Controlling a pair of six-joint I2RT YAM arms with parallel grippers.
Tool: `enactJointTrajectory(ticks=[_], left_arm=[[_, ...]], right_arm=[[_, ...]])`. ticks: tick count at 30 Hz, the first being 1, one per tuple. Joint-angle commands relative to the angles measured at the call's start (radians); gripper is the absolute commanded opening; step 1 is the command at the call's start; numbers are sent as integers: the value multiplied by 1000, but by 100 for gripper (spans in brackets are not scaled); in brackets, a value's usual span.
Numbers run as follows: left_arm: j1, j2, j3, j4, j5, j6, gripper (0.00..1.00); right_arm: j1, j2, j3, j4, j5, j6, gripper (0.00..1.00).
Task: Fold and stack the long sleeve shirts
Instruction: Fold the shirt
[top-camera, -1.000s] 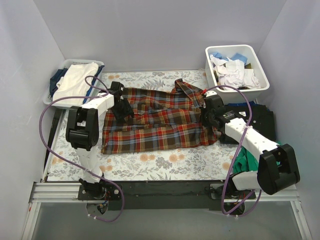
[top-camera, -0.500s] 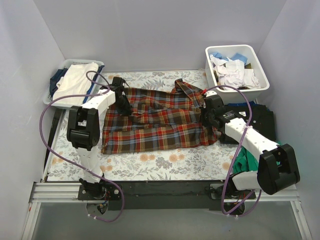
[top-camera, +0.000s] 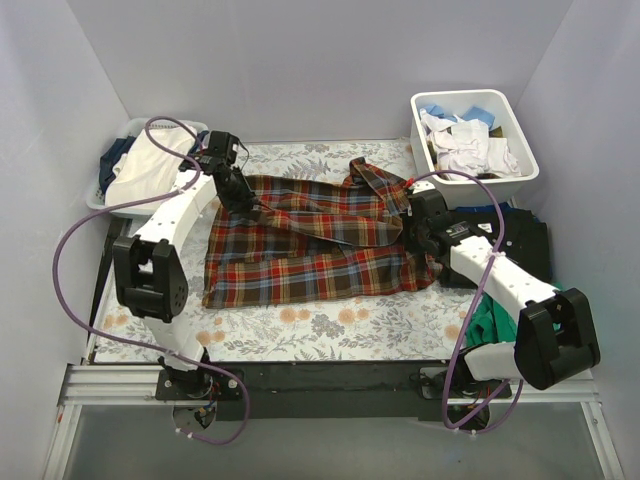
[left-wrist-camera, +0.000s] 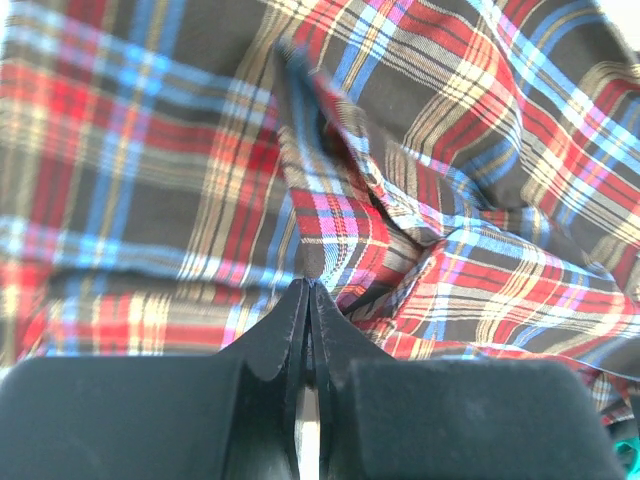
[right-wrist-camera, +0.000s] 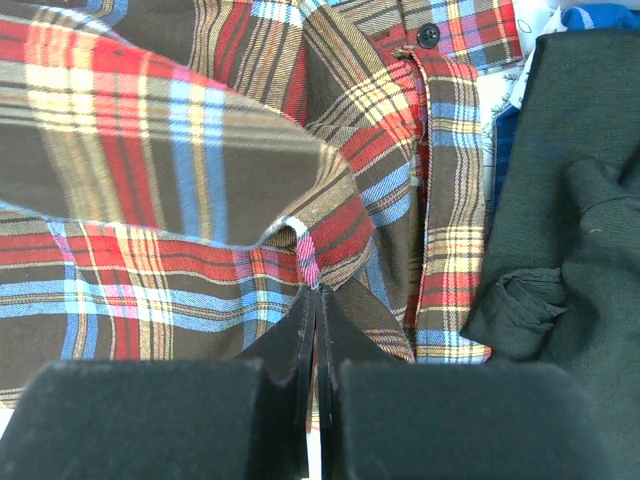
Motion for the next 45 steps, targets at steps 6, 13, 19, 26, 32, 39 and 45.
enactJointTrajectory(ticks=[6, 13, 19, 26, 32, 39, 45], left_arm=[[-1, -276, 5, -185, -141, -55, 0], [-1, -396, -106, -275, -164, -99, 0], [6, -476, -341, -261, -146, -162, 0], [16, -454, -482, -237, -132, -210, 0], [50, -401, -525, -245, -149, -219, 0], [79, -384, -527, -248, -159, -218, 52], [102, -410, -456, -234, -178, -202, 63]], right_arm=[[-10, -79, -32, 29, 40, -5, 1], [-13, -148, -66, -32, 15, -2, 1], [-13, -175, -104, -106, -97, 24, 1], [-13, -149, -135, -210, -257, 35, 1], [-13, -120, -150, -264, -314, 17, 1], [-13, -45, -139, -322, -329, 3, 22], [-13, -131, -80, -354, -259, -9, 45]])
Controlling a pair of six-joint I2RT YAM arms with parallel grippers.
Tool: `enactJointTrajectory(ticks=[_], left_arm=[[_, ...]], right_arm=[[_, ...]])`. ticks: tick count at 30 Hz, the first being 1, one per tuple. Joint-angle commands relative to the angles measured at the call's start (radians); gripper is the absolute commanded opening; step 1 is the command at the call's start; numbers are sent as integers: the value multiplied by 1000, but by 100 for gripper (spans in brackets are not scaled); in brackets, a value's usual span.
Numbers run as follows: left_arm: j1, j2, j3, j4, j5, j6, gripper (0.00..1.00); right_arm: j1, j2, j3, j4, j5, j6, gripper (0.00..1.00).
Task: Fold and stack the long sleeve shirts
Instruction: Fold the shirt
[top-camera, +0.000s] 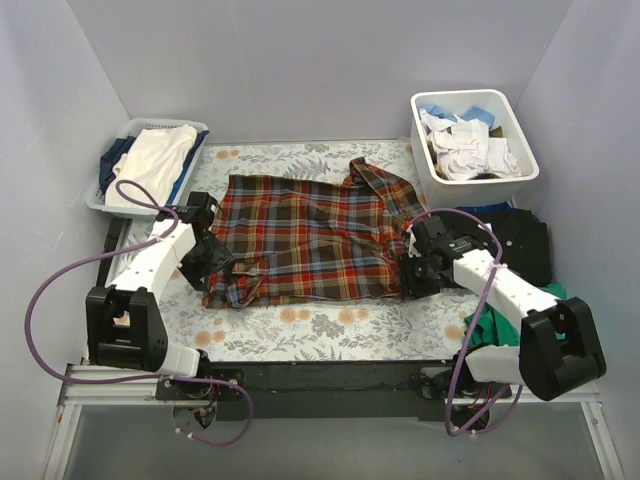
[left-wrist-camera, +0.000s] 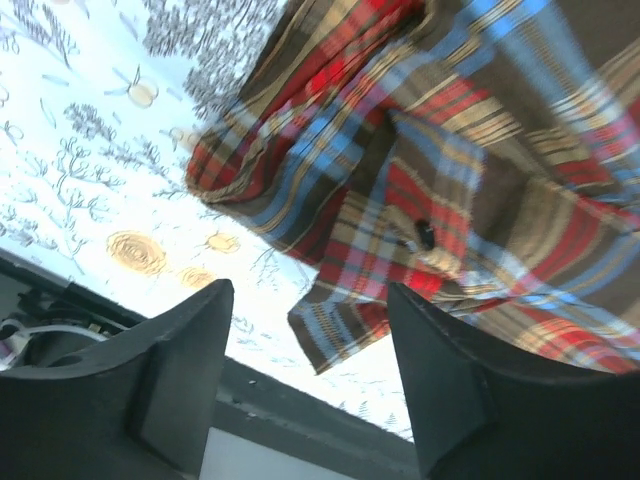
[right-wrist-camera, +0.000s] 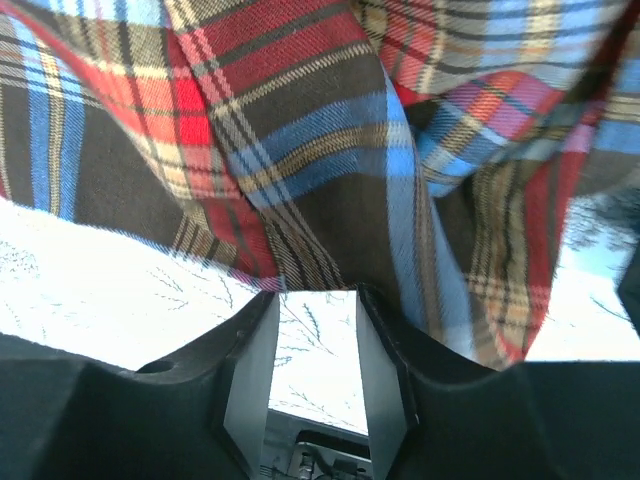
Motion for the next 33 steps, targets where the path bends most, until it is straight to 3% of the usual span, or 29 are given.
enactJointTrajectory(ticks=[1, 7, 11, 20, 23, 28, 33], left_arm=[[15, -37, 71, 40, 11, 16, 64], [15, 55, 62, 163, 111, 15, 64], [15, 130, 5, 224, 141, 15, 63], [15, 114, -47, 204, 163, 30, 57], [15, 130, -72, 235, 163, 28, 49], [15, 178, -21, 237, 155, 30, 0], [15, 140, 77, 163, 80, 39, 0]], right_arm=[[-3, -87, 70, -33, 54, -21, 45], [-3, -122, 146, -4, 128, -21, 45], [-3, -70, 172, 2, 94, -16, 45], [-3, -31, 186, 25, 96, 10, 44], [-3, -21, 183, 25, 97, 8, 44], [-3, -10, 190, 29, 100, 2, 43], [-3, -4, 193, 38, 99, 8, 43]])
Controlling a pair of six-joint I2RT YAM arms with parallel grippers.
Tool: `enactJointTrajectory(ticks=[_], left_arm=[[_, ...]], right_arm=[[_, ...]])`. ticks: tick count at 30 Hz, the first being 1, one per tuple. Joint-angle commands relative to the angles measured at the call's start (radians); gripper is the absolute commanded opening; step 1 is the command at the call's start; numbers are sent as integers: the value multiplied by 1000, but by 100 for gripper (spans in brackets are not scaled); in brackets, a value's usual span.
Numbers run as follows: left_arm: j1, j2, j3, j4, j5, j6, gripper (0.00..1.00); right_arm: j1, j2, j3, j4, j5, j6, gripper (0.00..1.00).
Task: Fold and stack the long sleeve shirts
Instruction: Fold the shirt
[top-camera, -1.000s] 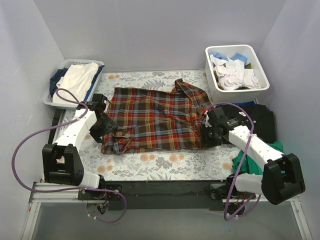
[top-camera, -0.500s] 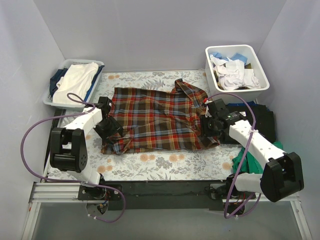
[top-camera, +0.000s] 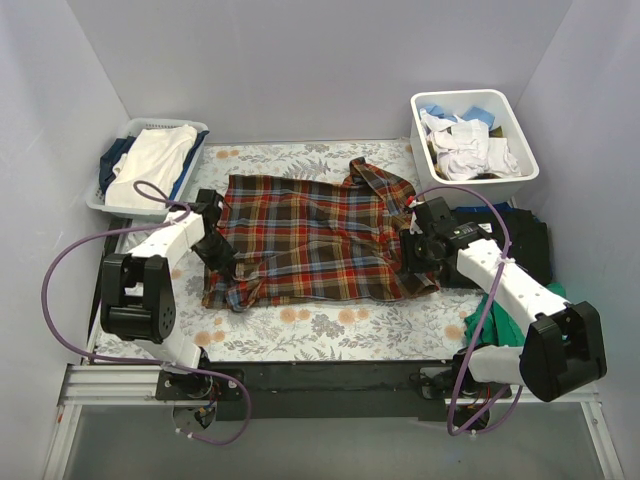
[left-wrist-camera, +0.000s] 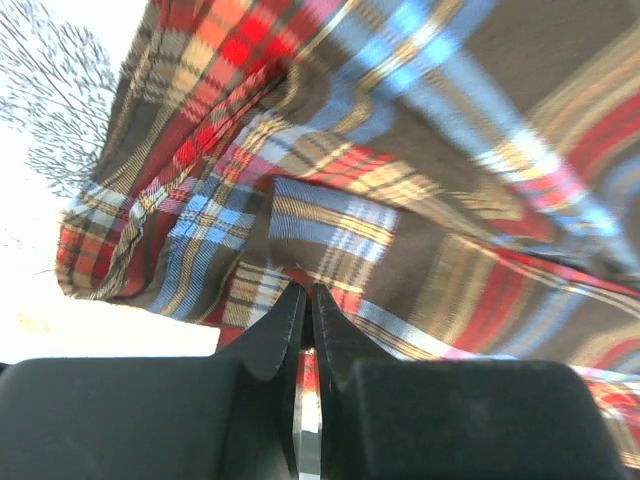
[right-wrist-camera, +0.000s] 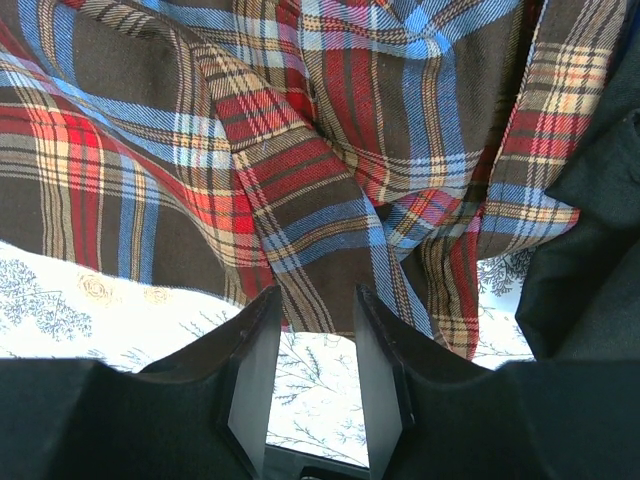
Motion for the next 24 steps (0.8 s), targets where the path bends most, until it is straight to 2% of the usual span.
enactJointTrajectory(ticks=[1, 7, 14, 15, 17, 19, 22, 24], left_arm=[[3, -62, 135, -74, -65, 8, 0], [3, -122, 246, -106, -112, 11, 0], [3, -51, 258, -83, -160, 17, 0], [3, -51, 249, -78, -155, 25, 5], [3, -50, 230, -72, -151, 35, 42], [3, -43, 201, -89, -148, 38, 56], [3, -100, 180, -112, -143, 38, 62], [3, -143, 161, -126, -123, 31, 63]], right_arm=[[-2, 8, 41, 37, 8, 5, 43], [-2, 14, 33, 56, -4, 13, 42], [-2, 39, 51, 70, -16, 8, 42], [-2, 37, 54, 70, -18, 8, 42], [-2, 43, 54, 71, -18, 8, 42], [-2, 48, 56, 73, -18, 7, 42], [-3, 51, 67, 76, -18, 8, 42], [-2, 57, 73, 82, -18, 10, 42]])
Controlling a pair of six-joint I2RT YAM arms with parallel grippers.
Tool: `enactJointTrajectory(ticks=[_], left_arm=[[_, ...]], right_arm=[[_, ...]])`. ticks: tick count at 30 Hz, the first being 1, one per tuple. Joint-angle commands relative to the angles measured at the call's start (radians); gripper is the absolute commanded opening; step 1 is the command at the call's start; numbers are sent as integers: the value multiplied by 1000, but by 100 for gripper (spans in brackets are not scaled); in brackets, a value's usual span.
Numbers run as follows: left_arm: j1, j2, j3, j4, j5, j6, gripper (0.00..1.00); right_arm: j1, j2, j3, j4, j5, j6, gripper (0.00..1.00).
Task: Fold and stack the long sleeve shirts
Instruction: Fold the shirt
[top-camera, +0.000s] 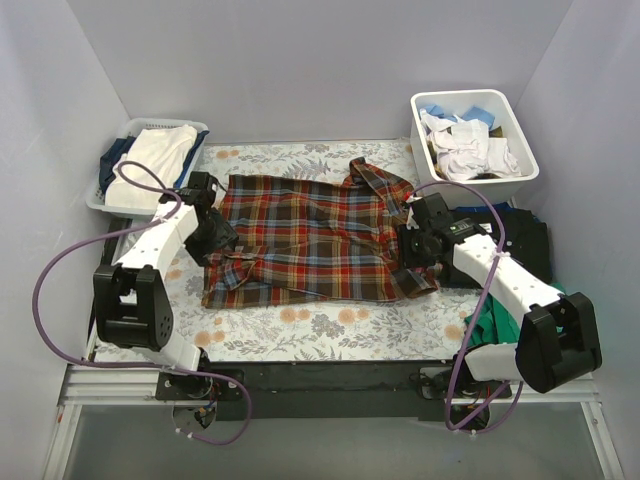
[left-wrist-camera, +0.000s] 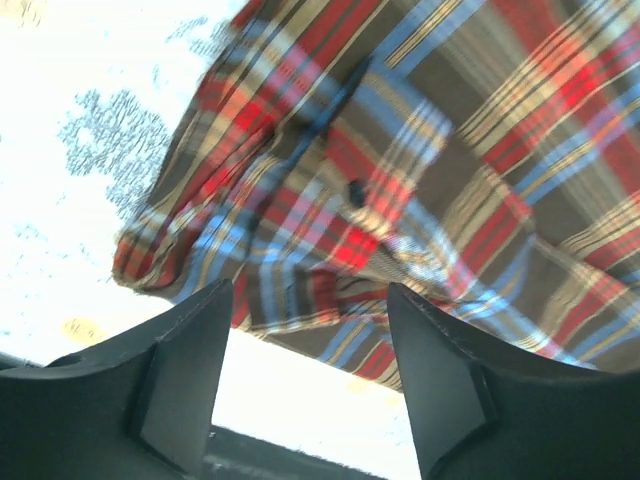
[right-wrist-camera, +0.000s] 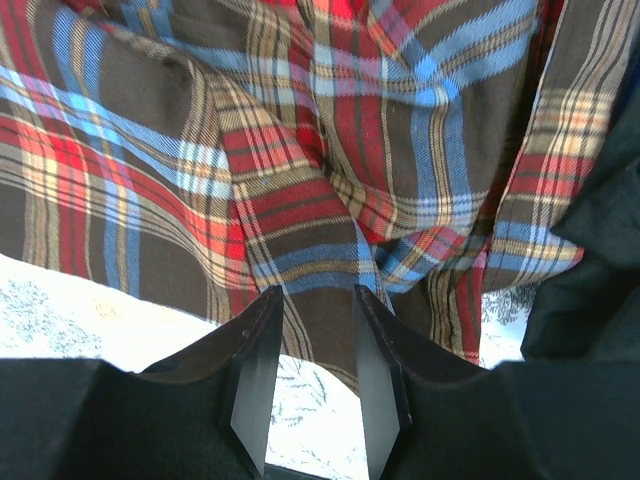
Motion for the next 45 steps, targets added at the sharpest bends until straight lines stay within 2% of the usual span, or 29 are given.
enactJointTrajectory(ticks=[1, 4, 5, 9, 18, 24, 35, 39, 45], left_arm=[[3, -146, -60, -47, 37, -2, 64], [3, -215, -149, -5, 123, -26, 65], [3, -224, -206, 13, 190, -31, 65], [0, -224, -271, 74, 258, -57, 64], [-6, -108, -304, 147, 215, -54, 64], [-7, -57, -317, 182, 163, -66, 58], [-10, -22, -315, 177, 95, -70, 40], [-10, -11, -346, 193, 97, -71, 0], [-10, -60, -292, 127, 51, -59, 0]], right_arm=[[0, 15, 56, 38, -37, 8, 42], [0, 40, 62, 44, -55, 8, 42], [1, 50, 64, 45, -58, 9, 42], [1, 70, 78, 45, -65, -3, 42], [1, 92, 99, 48, -52, -15, 42], [1, 86, 90, 53, -45, -14, 41], [1, 89, 90, 59, -43, -20, 41], [1, 92, 90, 61, -43, -23, 41], [1, 95, 87, 67, -49, -25, 41]])
